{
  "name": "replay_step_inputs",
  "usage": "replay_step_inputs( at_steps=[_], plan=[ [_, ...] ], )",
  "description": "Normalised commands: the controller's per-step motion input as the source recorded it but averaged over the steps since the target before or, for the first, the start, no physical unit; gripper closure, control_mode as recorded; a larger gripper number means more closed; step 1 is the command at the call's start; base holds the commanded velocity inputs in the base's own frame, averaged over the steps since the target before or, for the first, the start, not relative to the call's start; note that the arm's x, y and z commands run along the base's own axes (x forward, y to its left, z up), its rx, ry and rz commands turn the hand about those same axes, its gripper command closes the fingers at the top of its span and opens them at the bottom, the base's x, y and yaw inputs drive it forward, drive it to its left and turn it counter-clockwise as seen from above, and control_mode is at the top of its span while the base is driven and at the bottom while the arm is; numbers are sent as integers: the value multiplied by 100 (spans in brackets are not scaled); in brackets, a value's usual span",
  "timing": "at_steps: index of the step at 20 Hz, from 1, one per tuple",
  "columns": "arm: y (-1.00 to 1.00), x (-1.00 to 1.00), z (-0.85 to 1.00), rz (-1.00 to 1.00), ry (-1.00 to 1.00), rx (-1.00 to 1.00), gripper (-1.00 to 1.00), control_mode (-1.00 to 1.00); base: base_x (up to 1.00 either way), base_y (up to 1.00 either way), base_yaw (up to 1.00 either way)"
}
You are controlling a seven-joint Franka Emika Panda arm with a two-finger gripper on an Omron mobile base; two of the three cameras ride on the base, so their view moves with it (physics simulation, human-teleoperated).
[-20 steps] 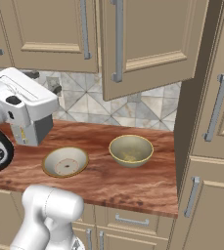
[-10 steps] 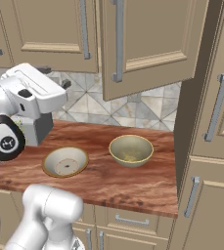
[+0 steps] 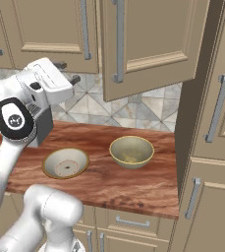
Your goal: Open the cabinet. Pick the bowls from the counter and place them in the cabinet. Then close the cabinet.
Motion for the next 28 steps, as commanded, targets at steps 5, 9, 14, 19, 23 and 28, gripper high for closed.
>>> replay_step_inputs(
  at_steps=[5,9,14,19,23,28],
  plan=[
    [-39,42,-6,-8,-1,0,-100,-100,0,0,0],
    [-47,41,-17,-1,0,0,-100,-100,0,0,0],
    [-25,63,-44,0,-11,0,-100,-100,0,0,0],
    [-46,55,-34,0,-9,0,-100,-100,0,0,0],
    [-85,10,-2,-1,-13,3,-100,-100,0,0,0],
    [-98,2,0,-7,-13,10,-100,-100,0,0,0]
  ],
)
